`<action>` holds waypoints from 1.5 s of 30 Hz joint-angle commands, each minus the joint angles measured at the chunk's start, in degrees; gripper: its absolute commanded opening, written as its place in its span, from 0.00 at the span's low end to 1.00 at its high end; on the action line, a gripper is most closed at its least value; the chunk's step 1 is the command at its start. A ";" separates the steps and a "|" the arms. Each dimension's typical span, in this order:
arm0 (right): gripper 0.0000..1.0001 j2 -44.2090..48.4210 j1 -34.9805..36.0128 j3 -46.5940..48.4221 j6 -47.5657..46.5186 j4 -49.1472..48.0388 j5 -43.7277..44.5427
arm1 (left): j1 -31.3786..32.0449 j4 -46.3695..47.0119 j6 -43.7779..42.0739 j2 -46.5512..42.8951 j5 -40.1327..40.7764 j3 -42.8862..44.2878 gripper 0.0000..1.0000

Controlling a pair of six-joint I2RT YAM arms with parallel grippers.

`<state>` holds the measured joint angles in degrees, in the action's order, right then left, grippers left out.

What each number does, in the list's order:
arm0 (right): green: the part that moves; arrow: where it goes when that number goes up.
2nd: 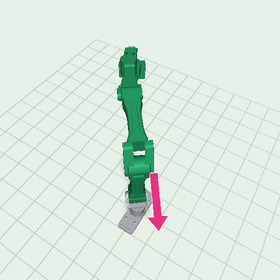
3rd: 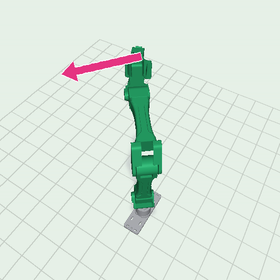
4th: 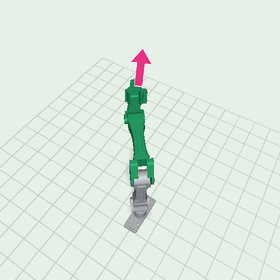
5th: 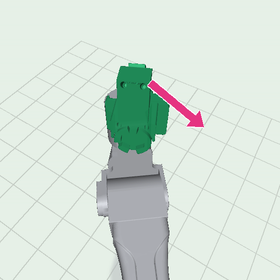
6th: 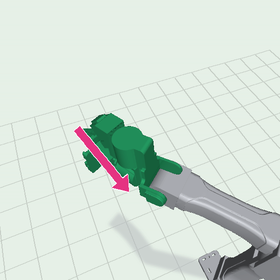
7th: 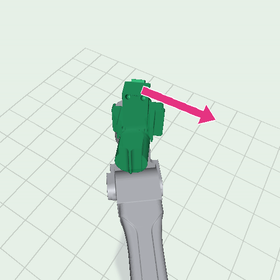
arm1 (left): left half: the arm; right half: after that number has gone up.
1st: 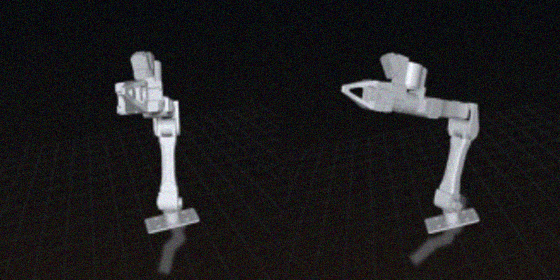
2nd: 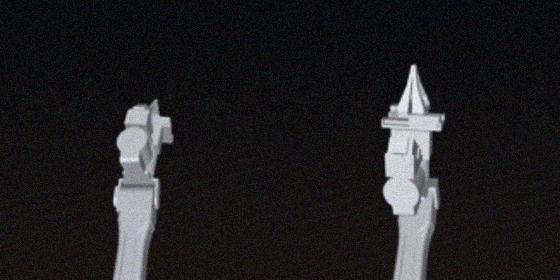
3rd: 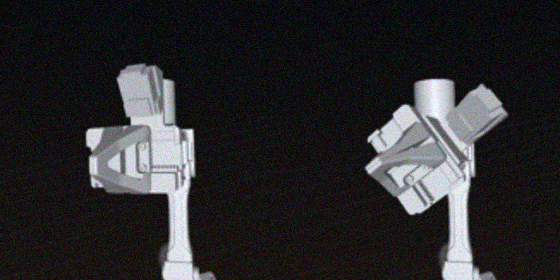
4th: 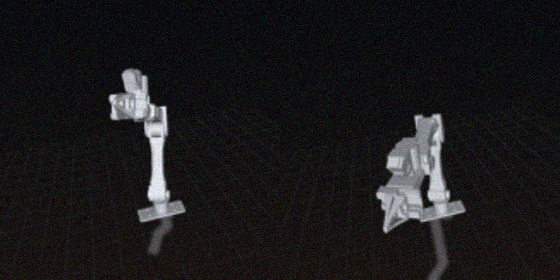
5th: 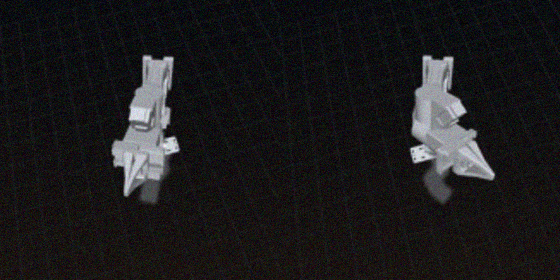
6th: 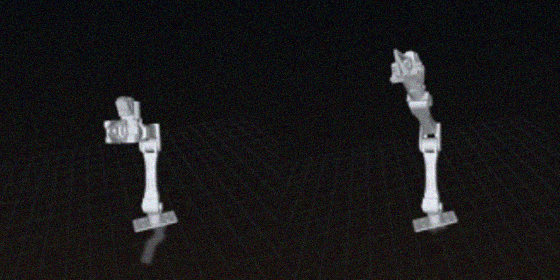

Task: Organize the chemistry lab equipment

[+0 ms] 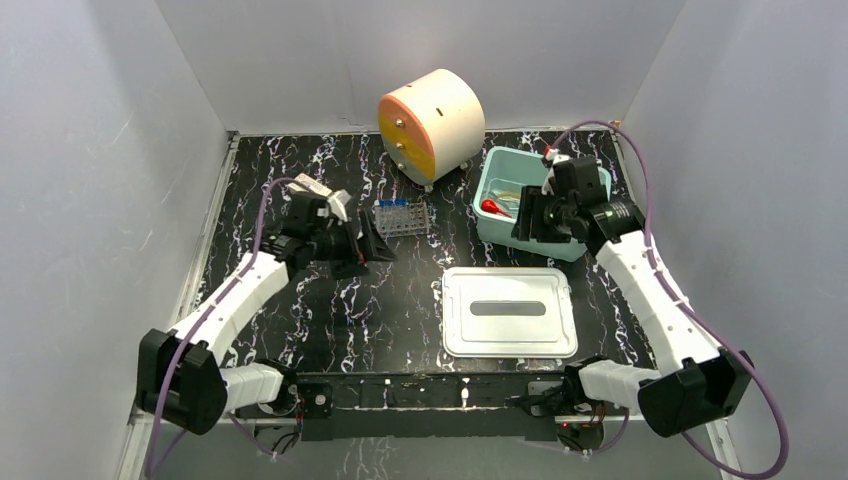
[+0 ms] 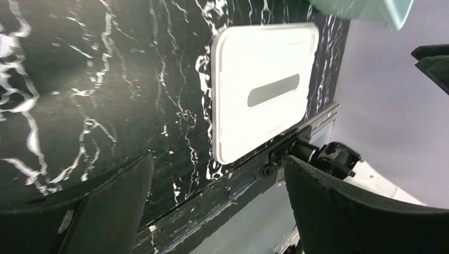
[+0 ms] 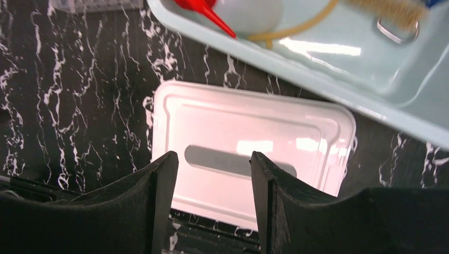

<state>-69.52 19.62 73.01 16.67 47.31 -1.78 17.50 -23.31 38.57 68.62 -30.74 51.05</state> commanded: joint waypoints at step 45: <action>0.63 19.68 -0.66 -24.61 14.44 -10.46 0.61 | 35.68 -7.78 5.71 48.11 43.18 33.48 0.48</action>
<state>-50.87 19.14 49.50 31.40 39.75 -1.23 53.21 -28.47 45.87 114.21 10.11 81.12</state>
